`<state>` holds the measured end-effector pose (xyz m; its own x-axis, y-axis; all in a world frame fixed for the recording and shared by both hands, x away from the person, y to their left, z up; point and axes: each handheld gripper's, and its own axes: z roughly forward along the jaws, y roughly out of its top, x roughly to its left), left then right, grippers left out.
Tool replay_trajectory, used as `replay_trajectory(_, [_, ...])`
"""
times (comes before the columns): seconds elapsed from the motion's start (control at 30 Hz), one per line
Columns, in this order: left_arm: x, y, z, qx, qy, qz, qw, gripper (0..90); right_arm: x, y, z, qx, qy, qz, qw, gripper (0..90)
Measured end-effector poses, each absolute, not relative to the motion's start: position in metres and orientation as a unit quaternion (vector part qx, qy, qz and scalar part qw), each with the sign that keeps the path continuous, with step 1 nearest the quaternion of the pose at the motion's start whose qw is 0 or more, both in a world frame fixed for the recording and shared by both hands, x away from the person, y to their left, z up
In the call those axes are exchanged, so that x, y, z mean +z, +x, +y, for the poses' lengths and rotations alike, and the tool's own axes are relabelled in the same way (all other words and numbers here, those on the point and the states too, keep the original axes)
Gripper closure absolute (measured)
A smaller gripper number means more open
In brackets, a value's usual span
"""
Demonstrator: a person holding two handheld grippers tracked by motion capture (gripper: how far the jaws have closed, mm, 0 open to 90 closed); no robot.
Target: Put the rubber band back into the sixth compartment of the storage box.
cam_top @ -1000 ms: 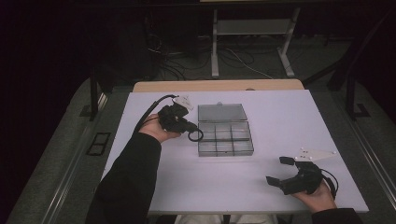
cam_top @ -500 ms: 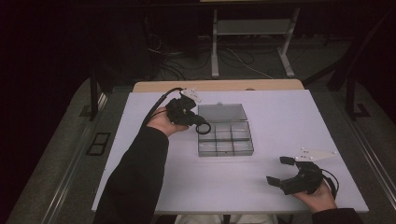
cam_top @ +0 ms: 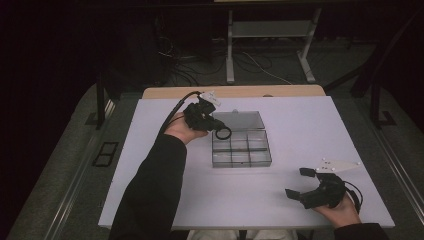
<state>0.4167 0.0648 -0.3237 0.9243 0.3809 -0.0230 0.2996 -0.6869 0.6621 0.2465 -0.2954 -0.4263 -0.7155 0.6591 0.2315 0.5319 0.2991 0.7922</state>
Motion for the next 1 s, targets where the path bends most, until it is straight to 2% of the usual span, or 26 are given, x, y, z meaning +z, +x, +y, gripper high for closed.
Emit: replay_trajectory(1.0, [-0.341, 0.434, 0.02, 0.066, 0.905, 0.198, 0.37, 86.0, -0.426, 0.247, -0.296, 0.464, 0.367, 0.804, 0.068, 0.2])
